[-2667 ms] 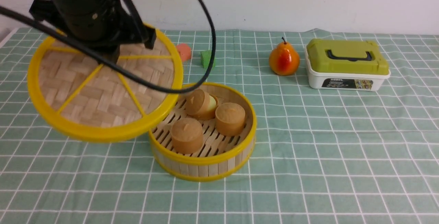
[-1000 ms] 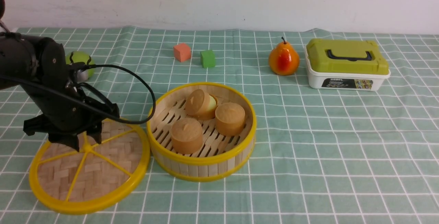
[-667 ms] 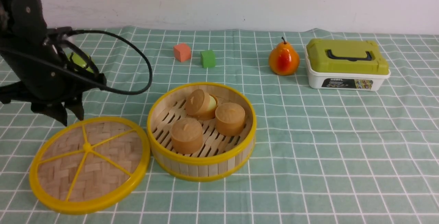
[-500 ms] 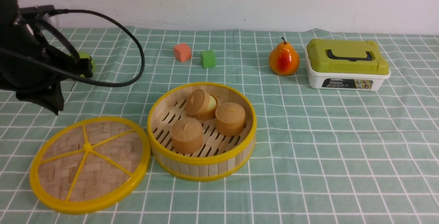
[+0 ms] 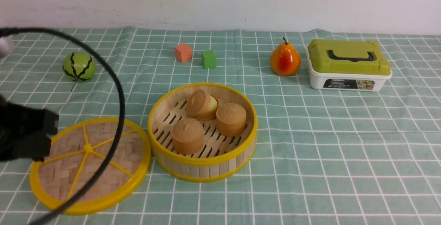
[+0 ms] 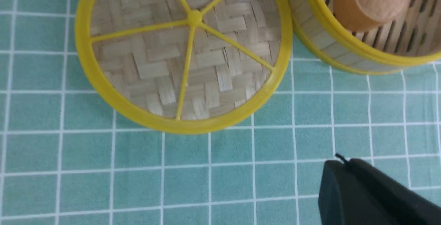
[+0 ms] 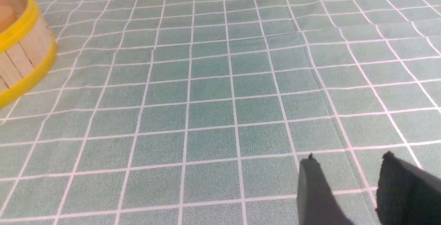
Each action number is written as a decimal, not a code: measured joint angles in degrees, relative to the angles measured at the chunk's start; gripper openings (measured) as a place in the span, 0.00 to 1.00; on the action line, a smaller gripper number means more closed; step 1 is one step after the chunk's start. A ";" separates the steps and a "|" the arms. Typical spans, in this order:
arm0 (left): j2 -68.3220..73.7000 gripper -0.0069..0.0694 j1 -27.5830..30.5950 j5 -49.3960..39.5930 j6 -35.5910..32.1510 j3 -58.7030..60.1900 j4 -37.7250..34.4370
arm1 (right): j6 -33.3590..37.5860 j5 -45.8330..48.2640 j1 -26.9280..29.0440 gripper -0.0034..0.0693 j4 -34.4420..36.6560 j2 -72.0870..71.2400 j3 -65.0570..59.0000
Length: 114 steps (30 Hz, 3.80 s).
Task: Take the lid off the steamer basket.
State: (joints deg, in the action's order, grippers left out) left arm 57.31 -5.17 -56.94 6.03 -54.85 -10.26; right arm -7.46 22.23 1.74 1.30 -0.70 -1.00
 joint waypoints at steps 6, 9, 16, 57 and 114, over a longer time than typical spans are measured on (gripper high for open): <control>-19.89 0.07 0.00 14.06 0.00 20.06 -4.49 | 0.00 0.00 0.00 0.38 0.00 0.00 0.00; -28.70 0.07 0.00 18.10 0.00 25.95 -5.96 | 0.00 0.00 0.00 0.38 0.00 0.00 0.00; -40.25 0.07 0.00 20.33 0.00 29.65 -7.33 | 0.00 0.00 0.00 0.38 0.00 0.00 0.00; -53.86 0.09 0.00 38.86 15.10 53.73 9.08 | 0.00 0.00 0.00 0.38 0.00 0.00 0.00; -57.95 0.12 0.00 35.10 14.93 56.54 11.16 | 0.00 0.00 0.00 0.38 0.00 0.00 0.00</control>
State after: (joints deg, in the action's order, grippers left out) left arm -0.64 -5.17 -21.85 20.97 1.69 0.90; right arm -7.46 22.23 1.74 1.30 -0.70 -1.00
